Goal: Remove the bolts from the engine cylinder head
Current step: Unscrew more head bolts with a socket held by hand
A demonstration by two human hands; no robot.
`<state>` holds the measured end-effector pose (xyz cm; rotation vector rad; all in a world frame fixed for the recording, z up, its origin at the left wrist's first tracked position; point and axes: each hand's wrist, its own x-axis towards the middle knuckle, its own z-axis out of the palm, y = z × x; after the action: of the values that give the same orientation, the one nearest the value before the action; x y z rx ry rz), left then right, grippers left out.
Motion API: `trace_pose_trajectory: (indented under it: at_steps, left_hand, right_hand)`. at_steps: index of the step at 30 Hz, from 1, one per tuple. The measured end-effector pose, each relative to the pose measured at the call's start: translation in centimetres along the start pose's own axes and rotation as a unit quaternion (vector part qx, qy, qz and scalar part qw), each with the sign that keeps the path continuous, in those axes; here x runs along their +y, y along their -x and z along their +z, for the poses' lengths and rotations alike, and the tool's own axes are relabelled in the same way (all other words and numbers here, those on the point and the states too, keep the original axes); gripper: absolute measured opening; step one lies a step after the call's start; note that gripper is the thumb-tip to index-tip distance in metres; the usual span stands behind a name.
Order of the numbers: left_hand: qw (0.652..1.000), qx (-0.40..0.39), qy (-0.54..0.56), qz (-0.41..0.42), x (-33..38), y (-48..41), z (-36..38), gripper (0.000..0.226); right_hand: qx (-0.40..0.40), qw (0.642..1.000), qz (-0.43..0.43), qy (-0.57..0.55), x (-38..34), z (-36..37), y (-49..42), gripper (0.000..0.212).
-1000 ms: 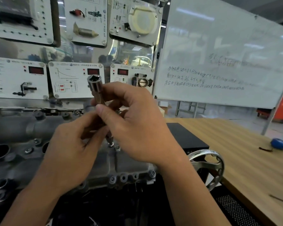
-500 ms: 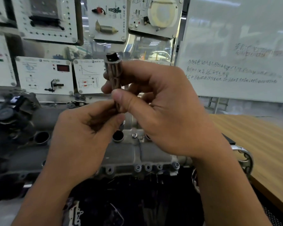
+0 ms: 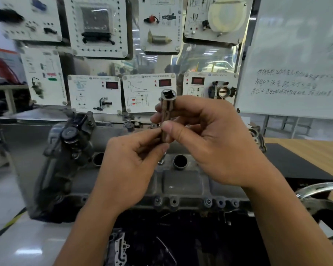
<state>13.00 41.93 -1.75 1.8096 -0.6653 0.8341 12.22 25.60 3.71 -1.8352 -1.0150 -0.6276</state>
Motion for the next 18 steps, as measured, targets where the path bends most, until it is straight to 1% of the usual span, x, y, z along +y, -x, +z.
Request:
trace_pose_trajectory:
  at_steps: [4, 7, 9, 11, 13, 16, 18]
  left_hand:
    - [1.0, 0.002, 0.013, -0.005, -0.13, -0.01, 0.07, 0.036]
    - [0.999, 0.006, 0.031, -0.021, -0.1, -0.01, 0.13, 0.03]
    - [0.999, 0.016, 0.036, -0.035, -0.14, 0.01, 0.16, 0.025]
    - [0.998, 0.029, 0.027, -0.041, -0.13, 0.01, 0.24, 0.02]
    - [0.998, 0.045, 0.019, -0.045, -0.13, 0.02, 0.43, 0.018]
    - [0.996, 0.067, -0.003, -0.057, -0.29, 0.0, 0.52, 0.023]
    - [0.998, 0.046, -0.011, -0.051, -0.4, -0.08, 0.25, 0.023]
  right_hand:
    - [0.0, 1.0, -0.005, -0.003, 0.19, 0.17, -0.05, 0.025]
    - [0.0, 1.0, -0.006, -0.001, 0.24, 0.22, 0.06, 0.025]
    - [0.003, 1.0, -0.007, 0.003, 0.21, 0.22, 0.11, 0.022]
    - [0.01, 1.0, -0.01, 0.005, 0.17, 0.25, 0.06, 0.014]
    - [0.027, 1.0, -0.015, 0.002, 0.06, 0.36, -0.06, 0.013]
    - [0.062, 0.998, -0.023, -0.01, -0.26, 0.61, -0.34, 0.017]
    - [0.082, 0.996, -0.028, -0.014, -0.51, 0.82, -0.59, 0.021]
